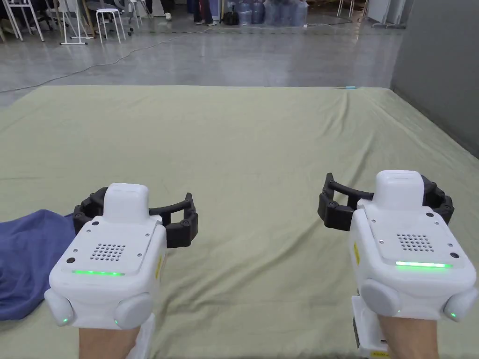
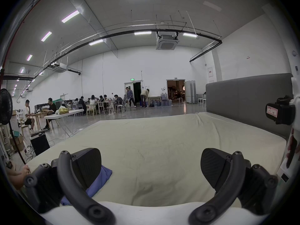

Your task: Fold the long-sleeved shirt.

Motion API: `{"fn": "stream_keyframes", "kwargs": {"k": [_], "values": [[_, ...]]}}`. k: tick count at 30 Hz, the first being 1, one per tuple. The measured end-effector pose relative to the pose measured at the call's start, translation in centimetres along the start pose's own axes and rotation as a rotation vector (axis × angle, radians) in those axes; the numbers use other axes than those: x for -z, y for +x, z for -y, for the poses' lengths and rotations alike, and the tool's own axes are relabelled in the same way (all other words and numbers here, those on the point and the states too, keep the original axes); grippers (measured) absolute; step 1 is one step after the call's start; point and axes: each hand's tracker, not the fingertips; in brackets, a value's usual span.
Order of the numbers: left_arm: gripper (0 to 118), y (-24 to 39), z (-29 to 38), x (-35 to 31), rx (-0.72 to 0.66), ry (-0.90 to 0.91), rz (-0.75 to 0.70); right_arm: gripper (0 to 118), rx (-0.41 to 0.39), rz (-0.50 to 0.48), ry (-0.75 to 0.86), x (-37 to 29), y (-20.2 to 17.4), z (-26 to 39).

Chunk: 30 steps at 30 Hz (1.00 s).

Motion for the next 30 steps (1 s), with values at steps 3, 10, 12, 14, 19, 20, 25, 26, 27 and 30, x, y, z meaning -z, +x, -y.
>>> {"fn": "stream_keyframes", "kwargs": {"k": [3,10,12,14,19,20,25,26,27,30], "values": [[118,0.14,-0.06,0.06,0.003,-0.003,0.004,118,-0.002,-0.002,-0.002,0.10,0.07,0.11],[117,0.41,0.03,0.01,0.011,-0.006,0.008,118,-0.003,-0.002,0.000,0.13,0.13,0.22],[118,0.40,0.03,0.03,0.012,-0.017,0.004,118,-0.002,-0.003,-0.003,0.12,0.15,0.20],[118,0.31,0.09,0.03,0.005,-0.019,0.005,118,0.003,-0.003,-0.005,0.05,0.15,0.10],[118,0.20,0.18,-0.11,-0.001,-0.015,0.003,118,-0.002,-0.005,-0.004,-0.22,0.08,-0.08],[118,0.25,0.15,-0.12,-0.002,-0.017,0.002,118,-0.002,-0.006,-0.003,-0.26,0.07,-0.09],[118,0.03,0.12,-0.33,-0.017,-0.007,0.003,118,0.002,-0.006,-0.006,-0.53,0.08,-0.24],[118,-0.05,0.09,-0.35,-0.016,-0.010,0.006,118,0.002,-0.007,-0.006,-0.50,0.07,-0.20],[118,-0.08,0.09,-0.38,-0.015,-0.015,-0.001,118,0.003,-0.009,-0.005,-0.48,0.07,-0.17],[118,-0.22,0.20,-0.42,-0.021,-0.020,-0.013,118,0.003,-0.007,-0.001,-0.61,0.01,-0.18]]}}
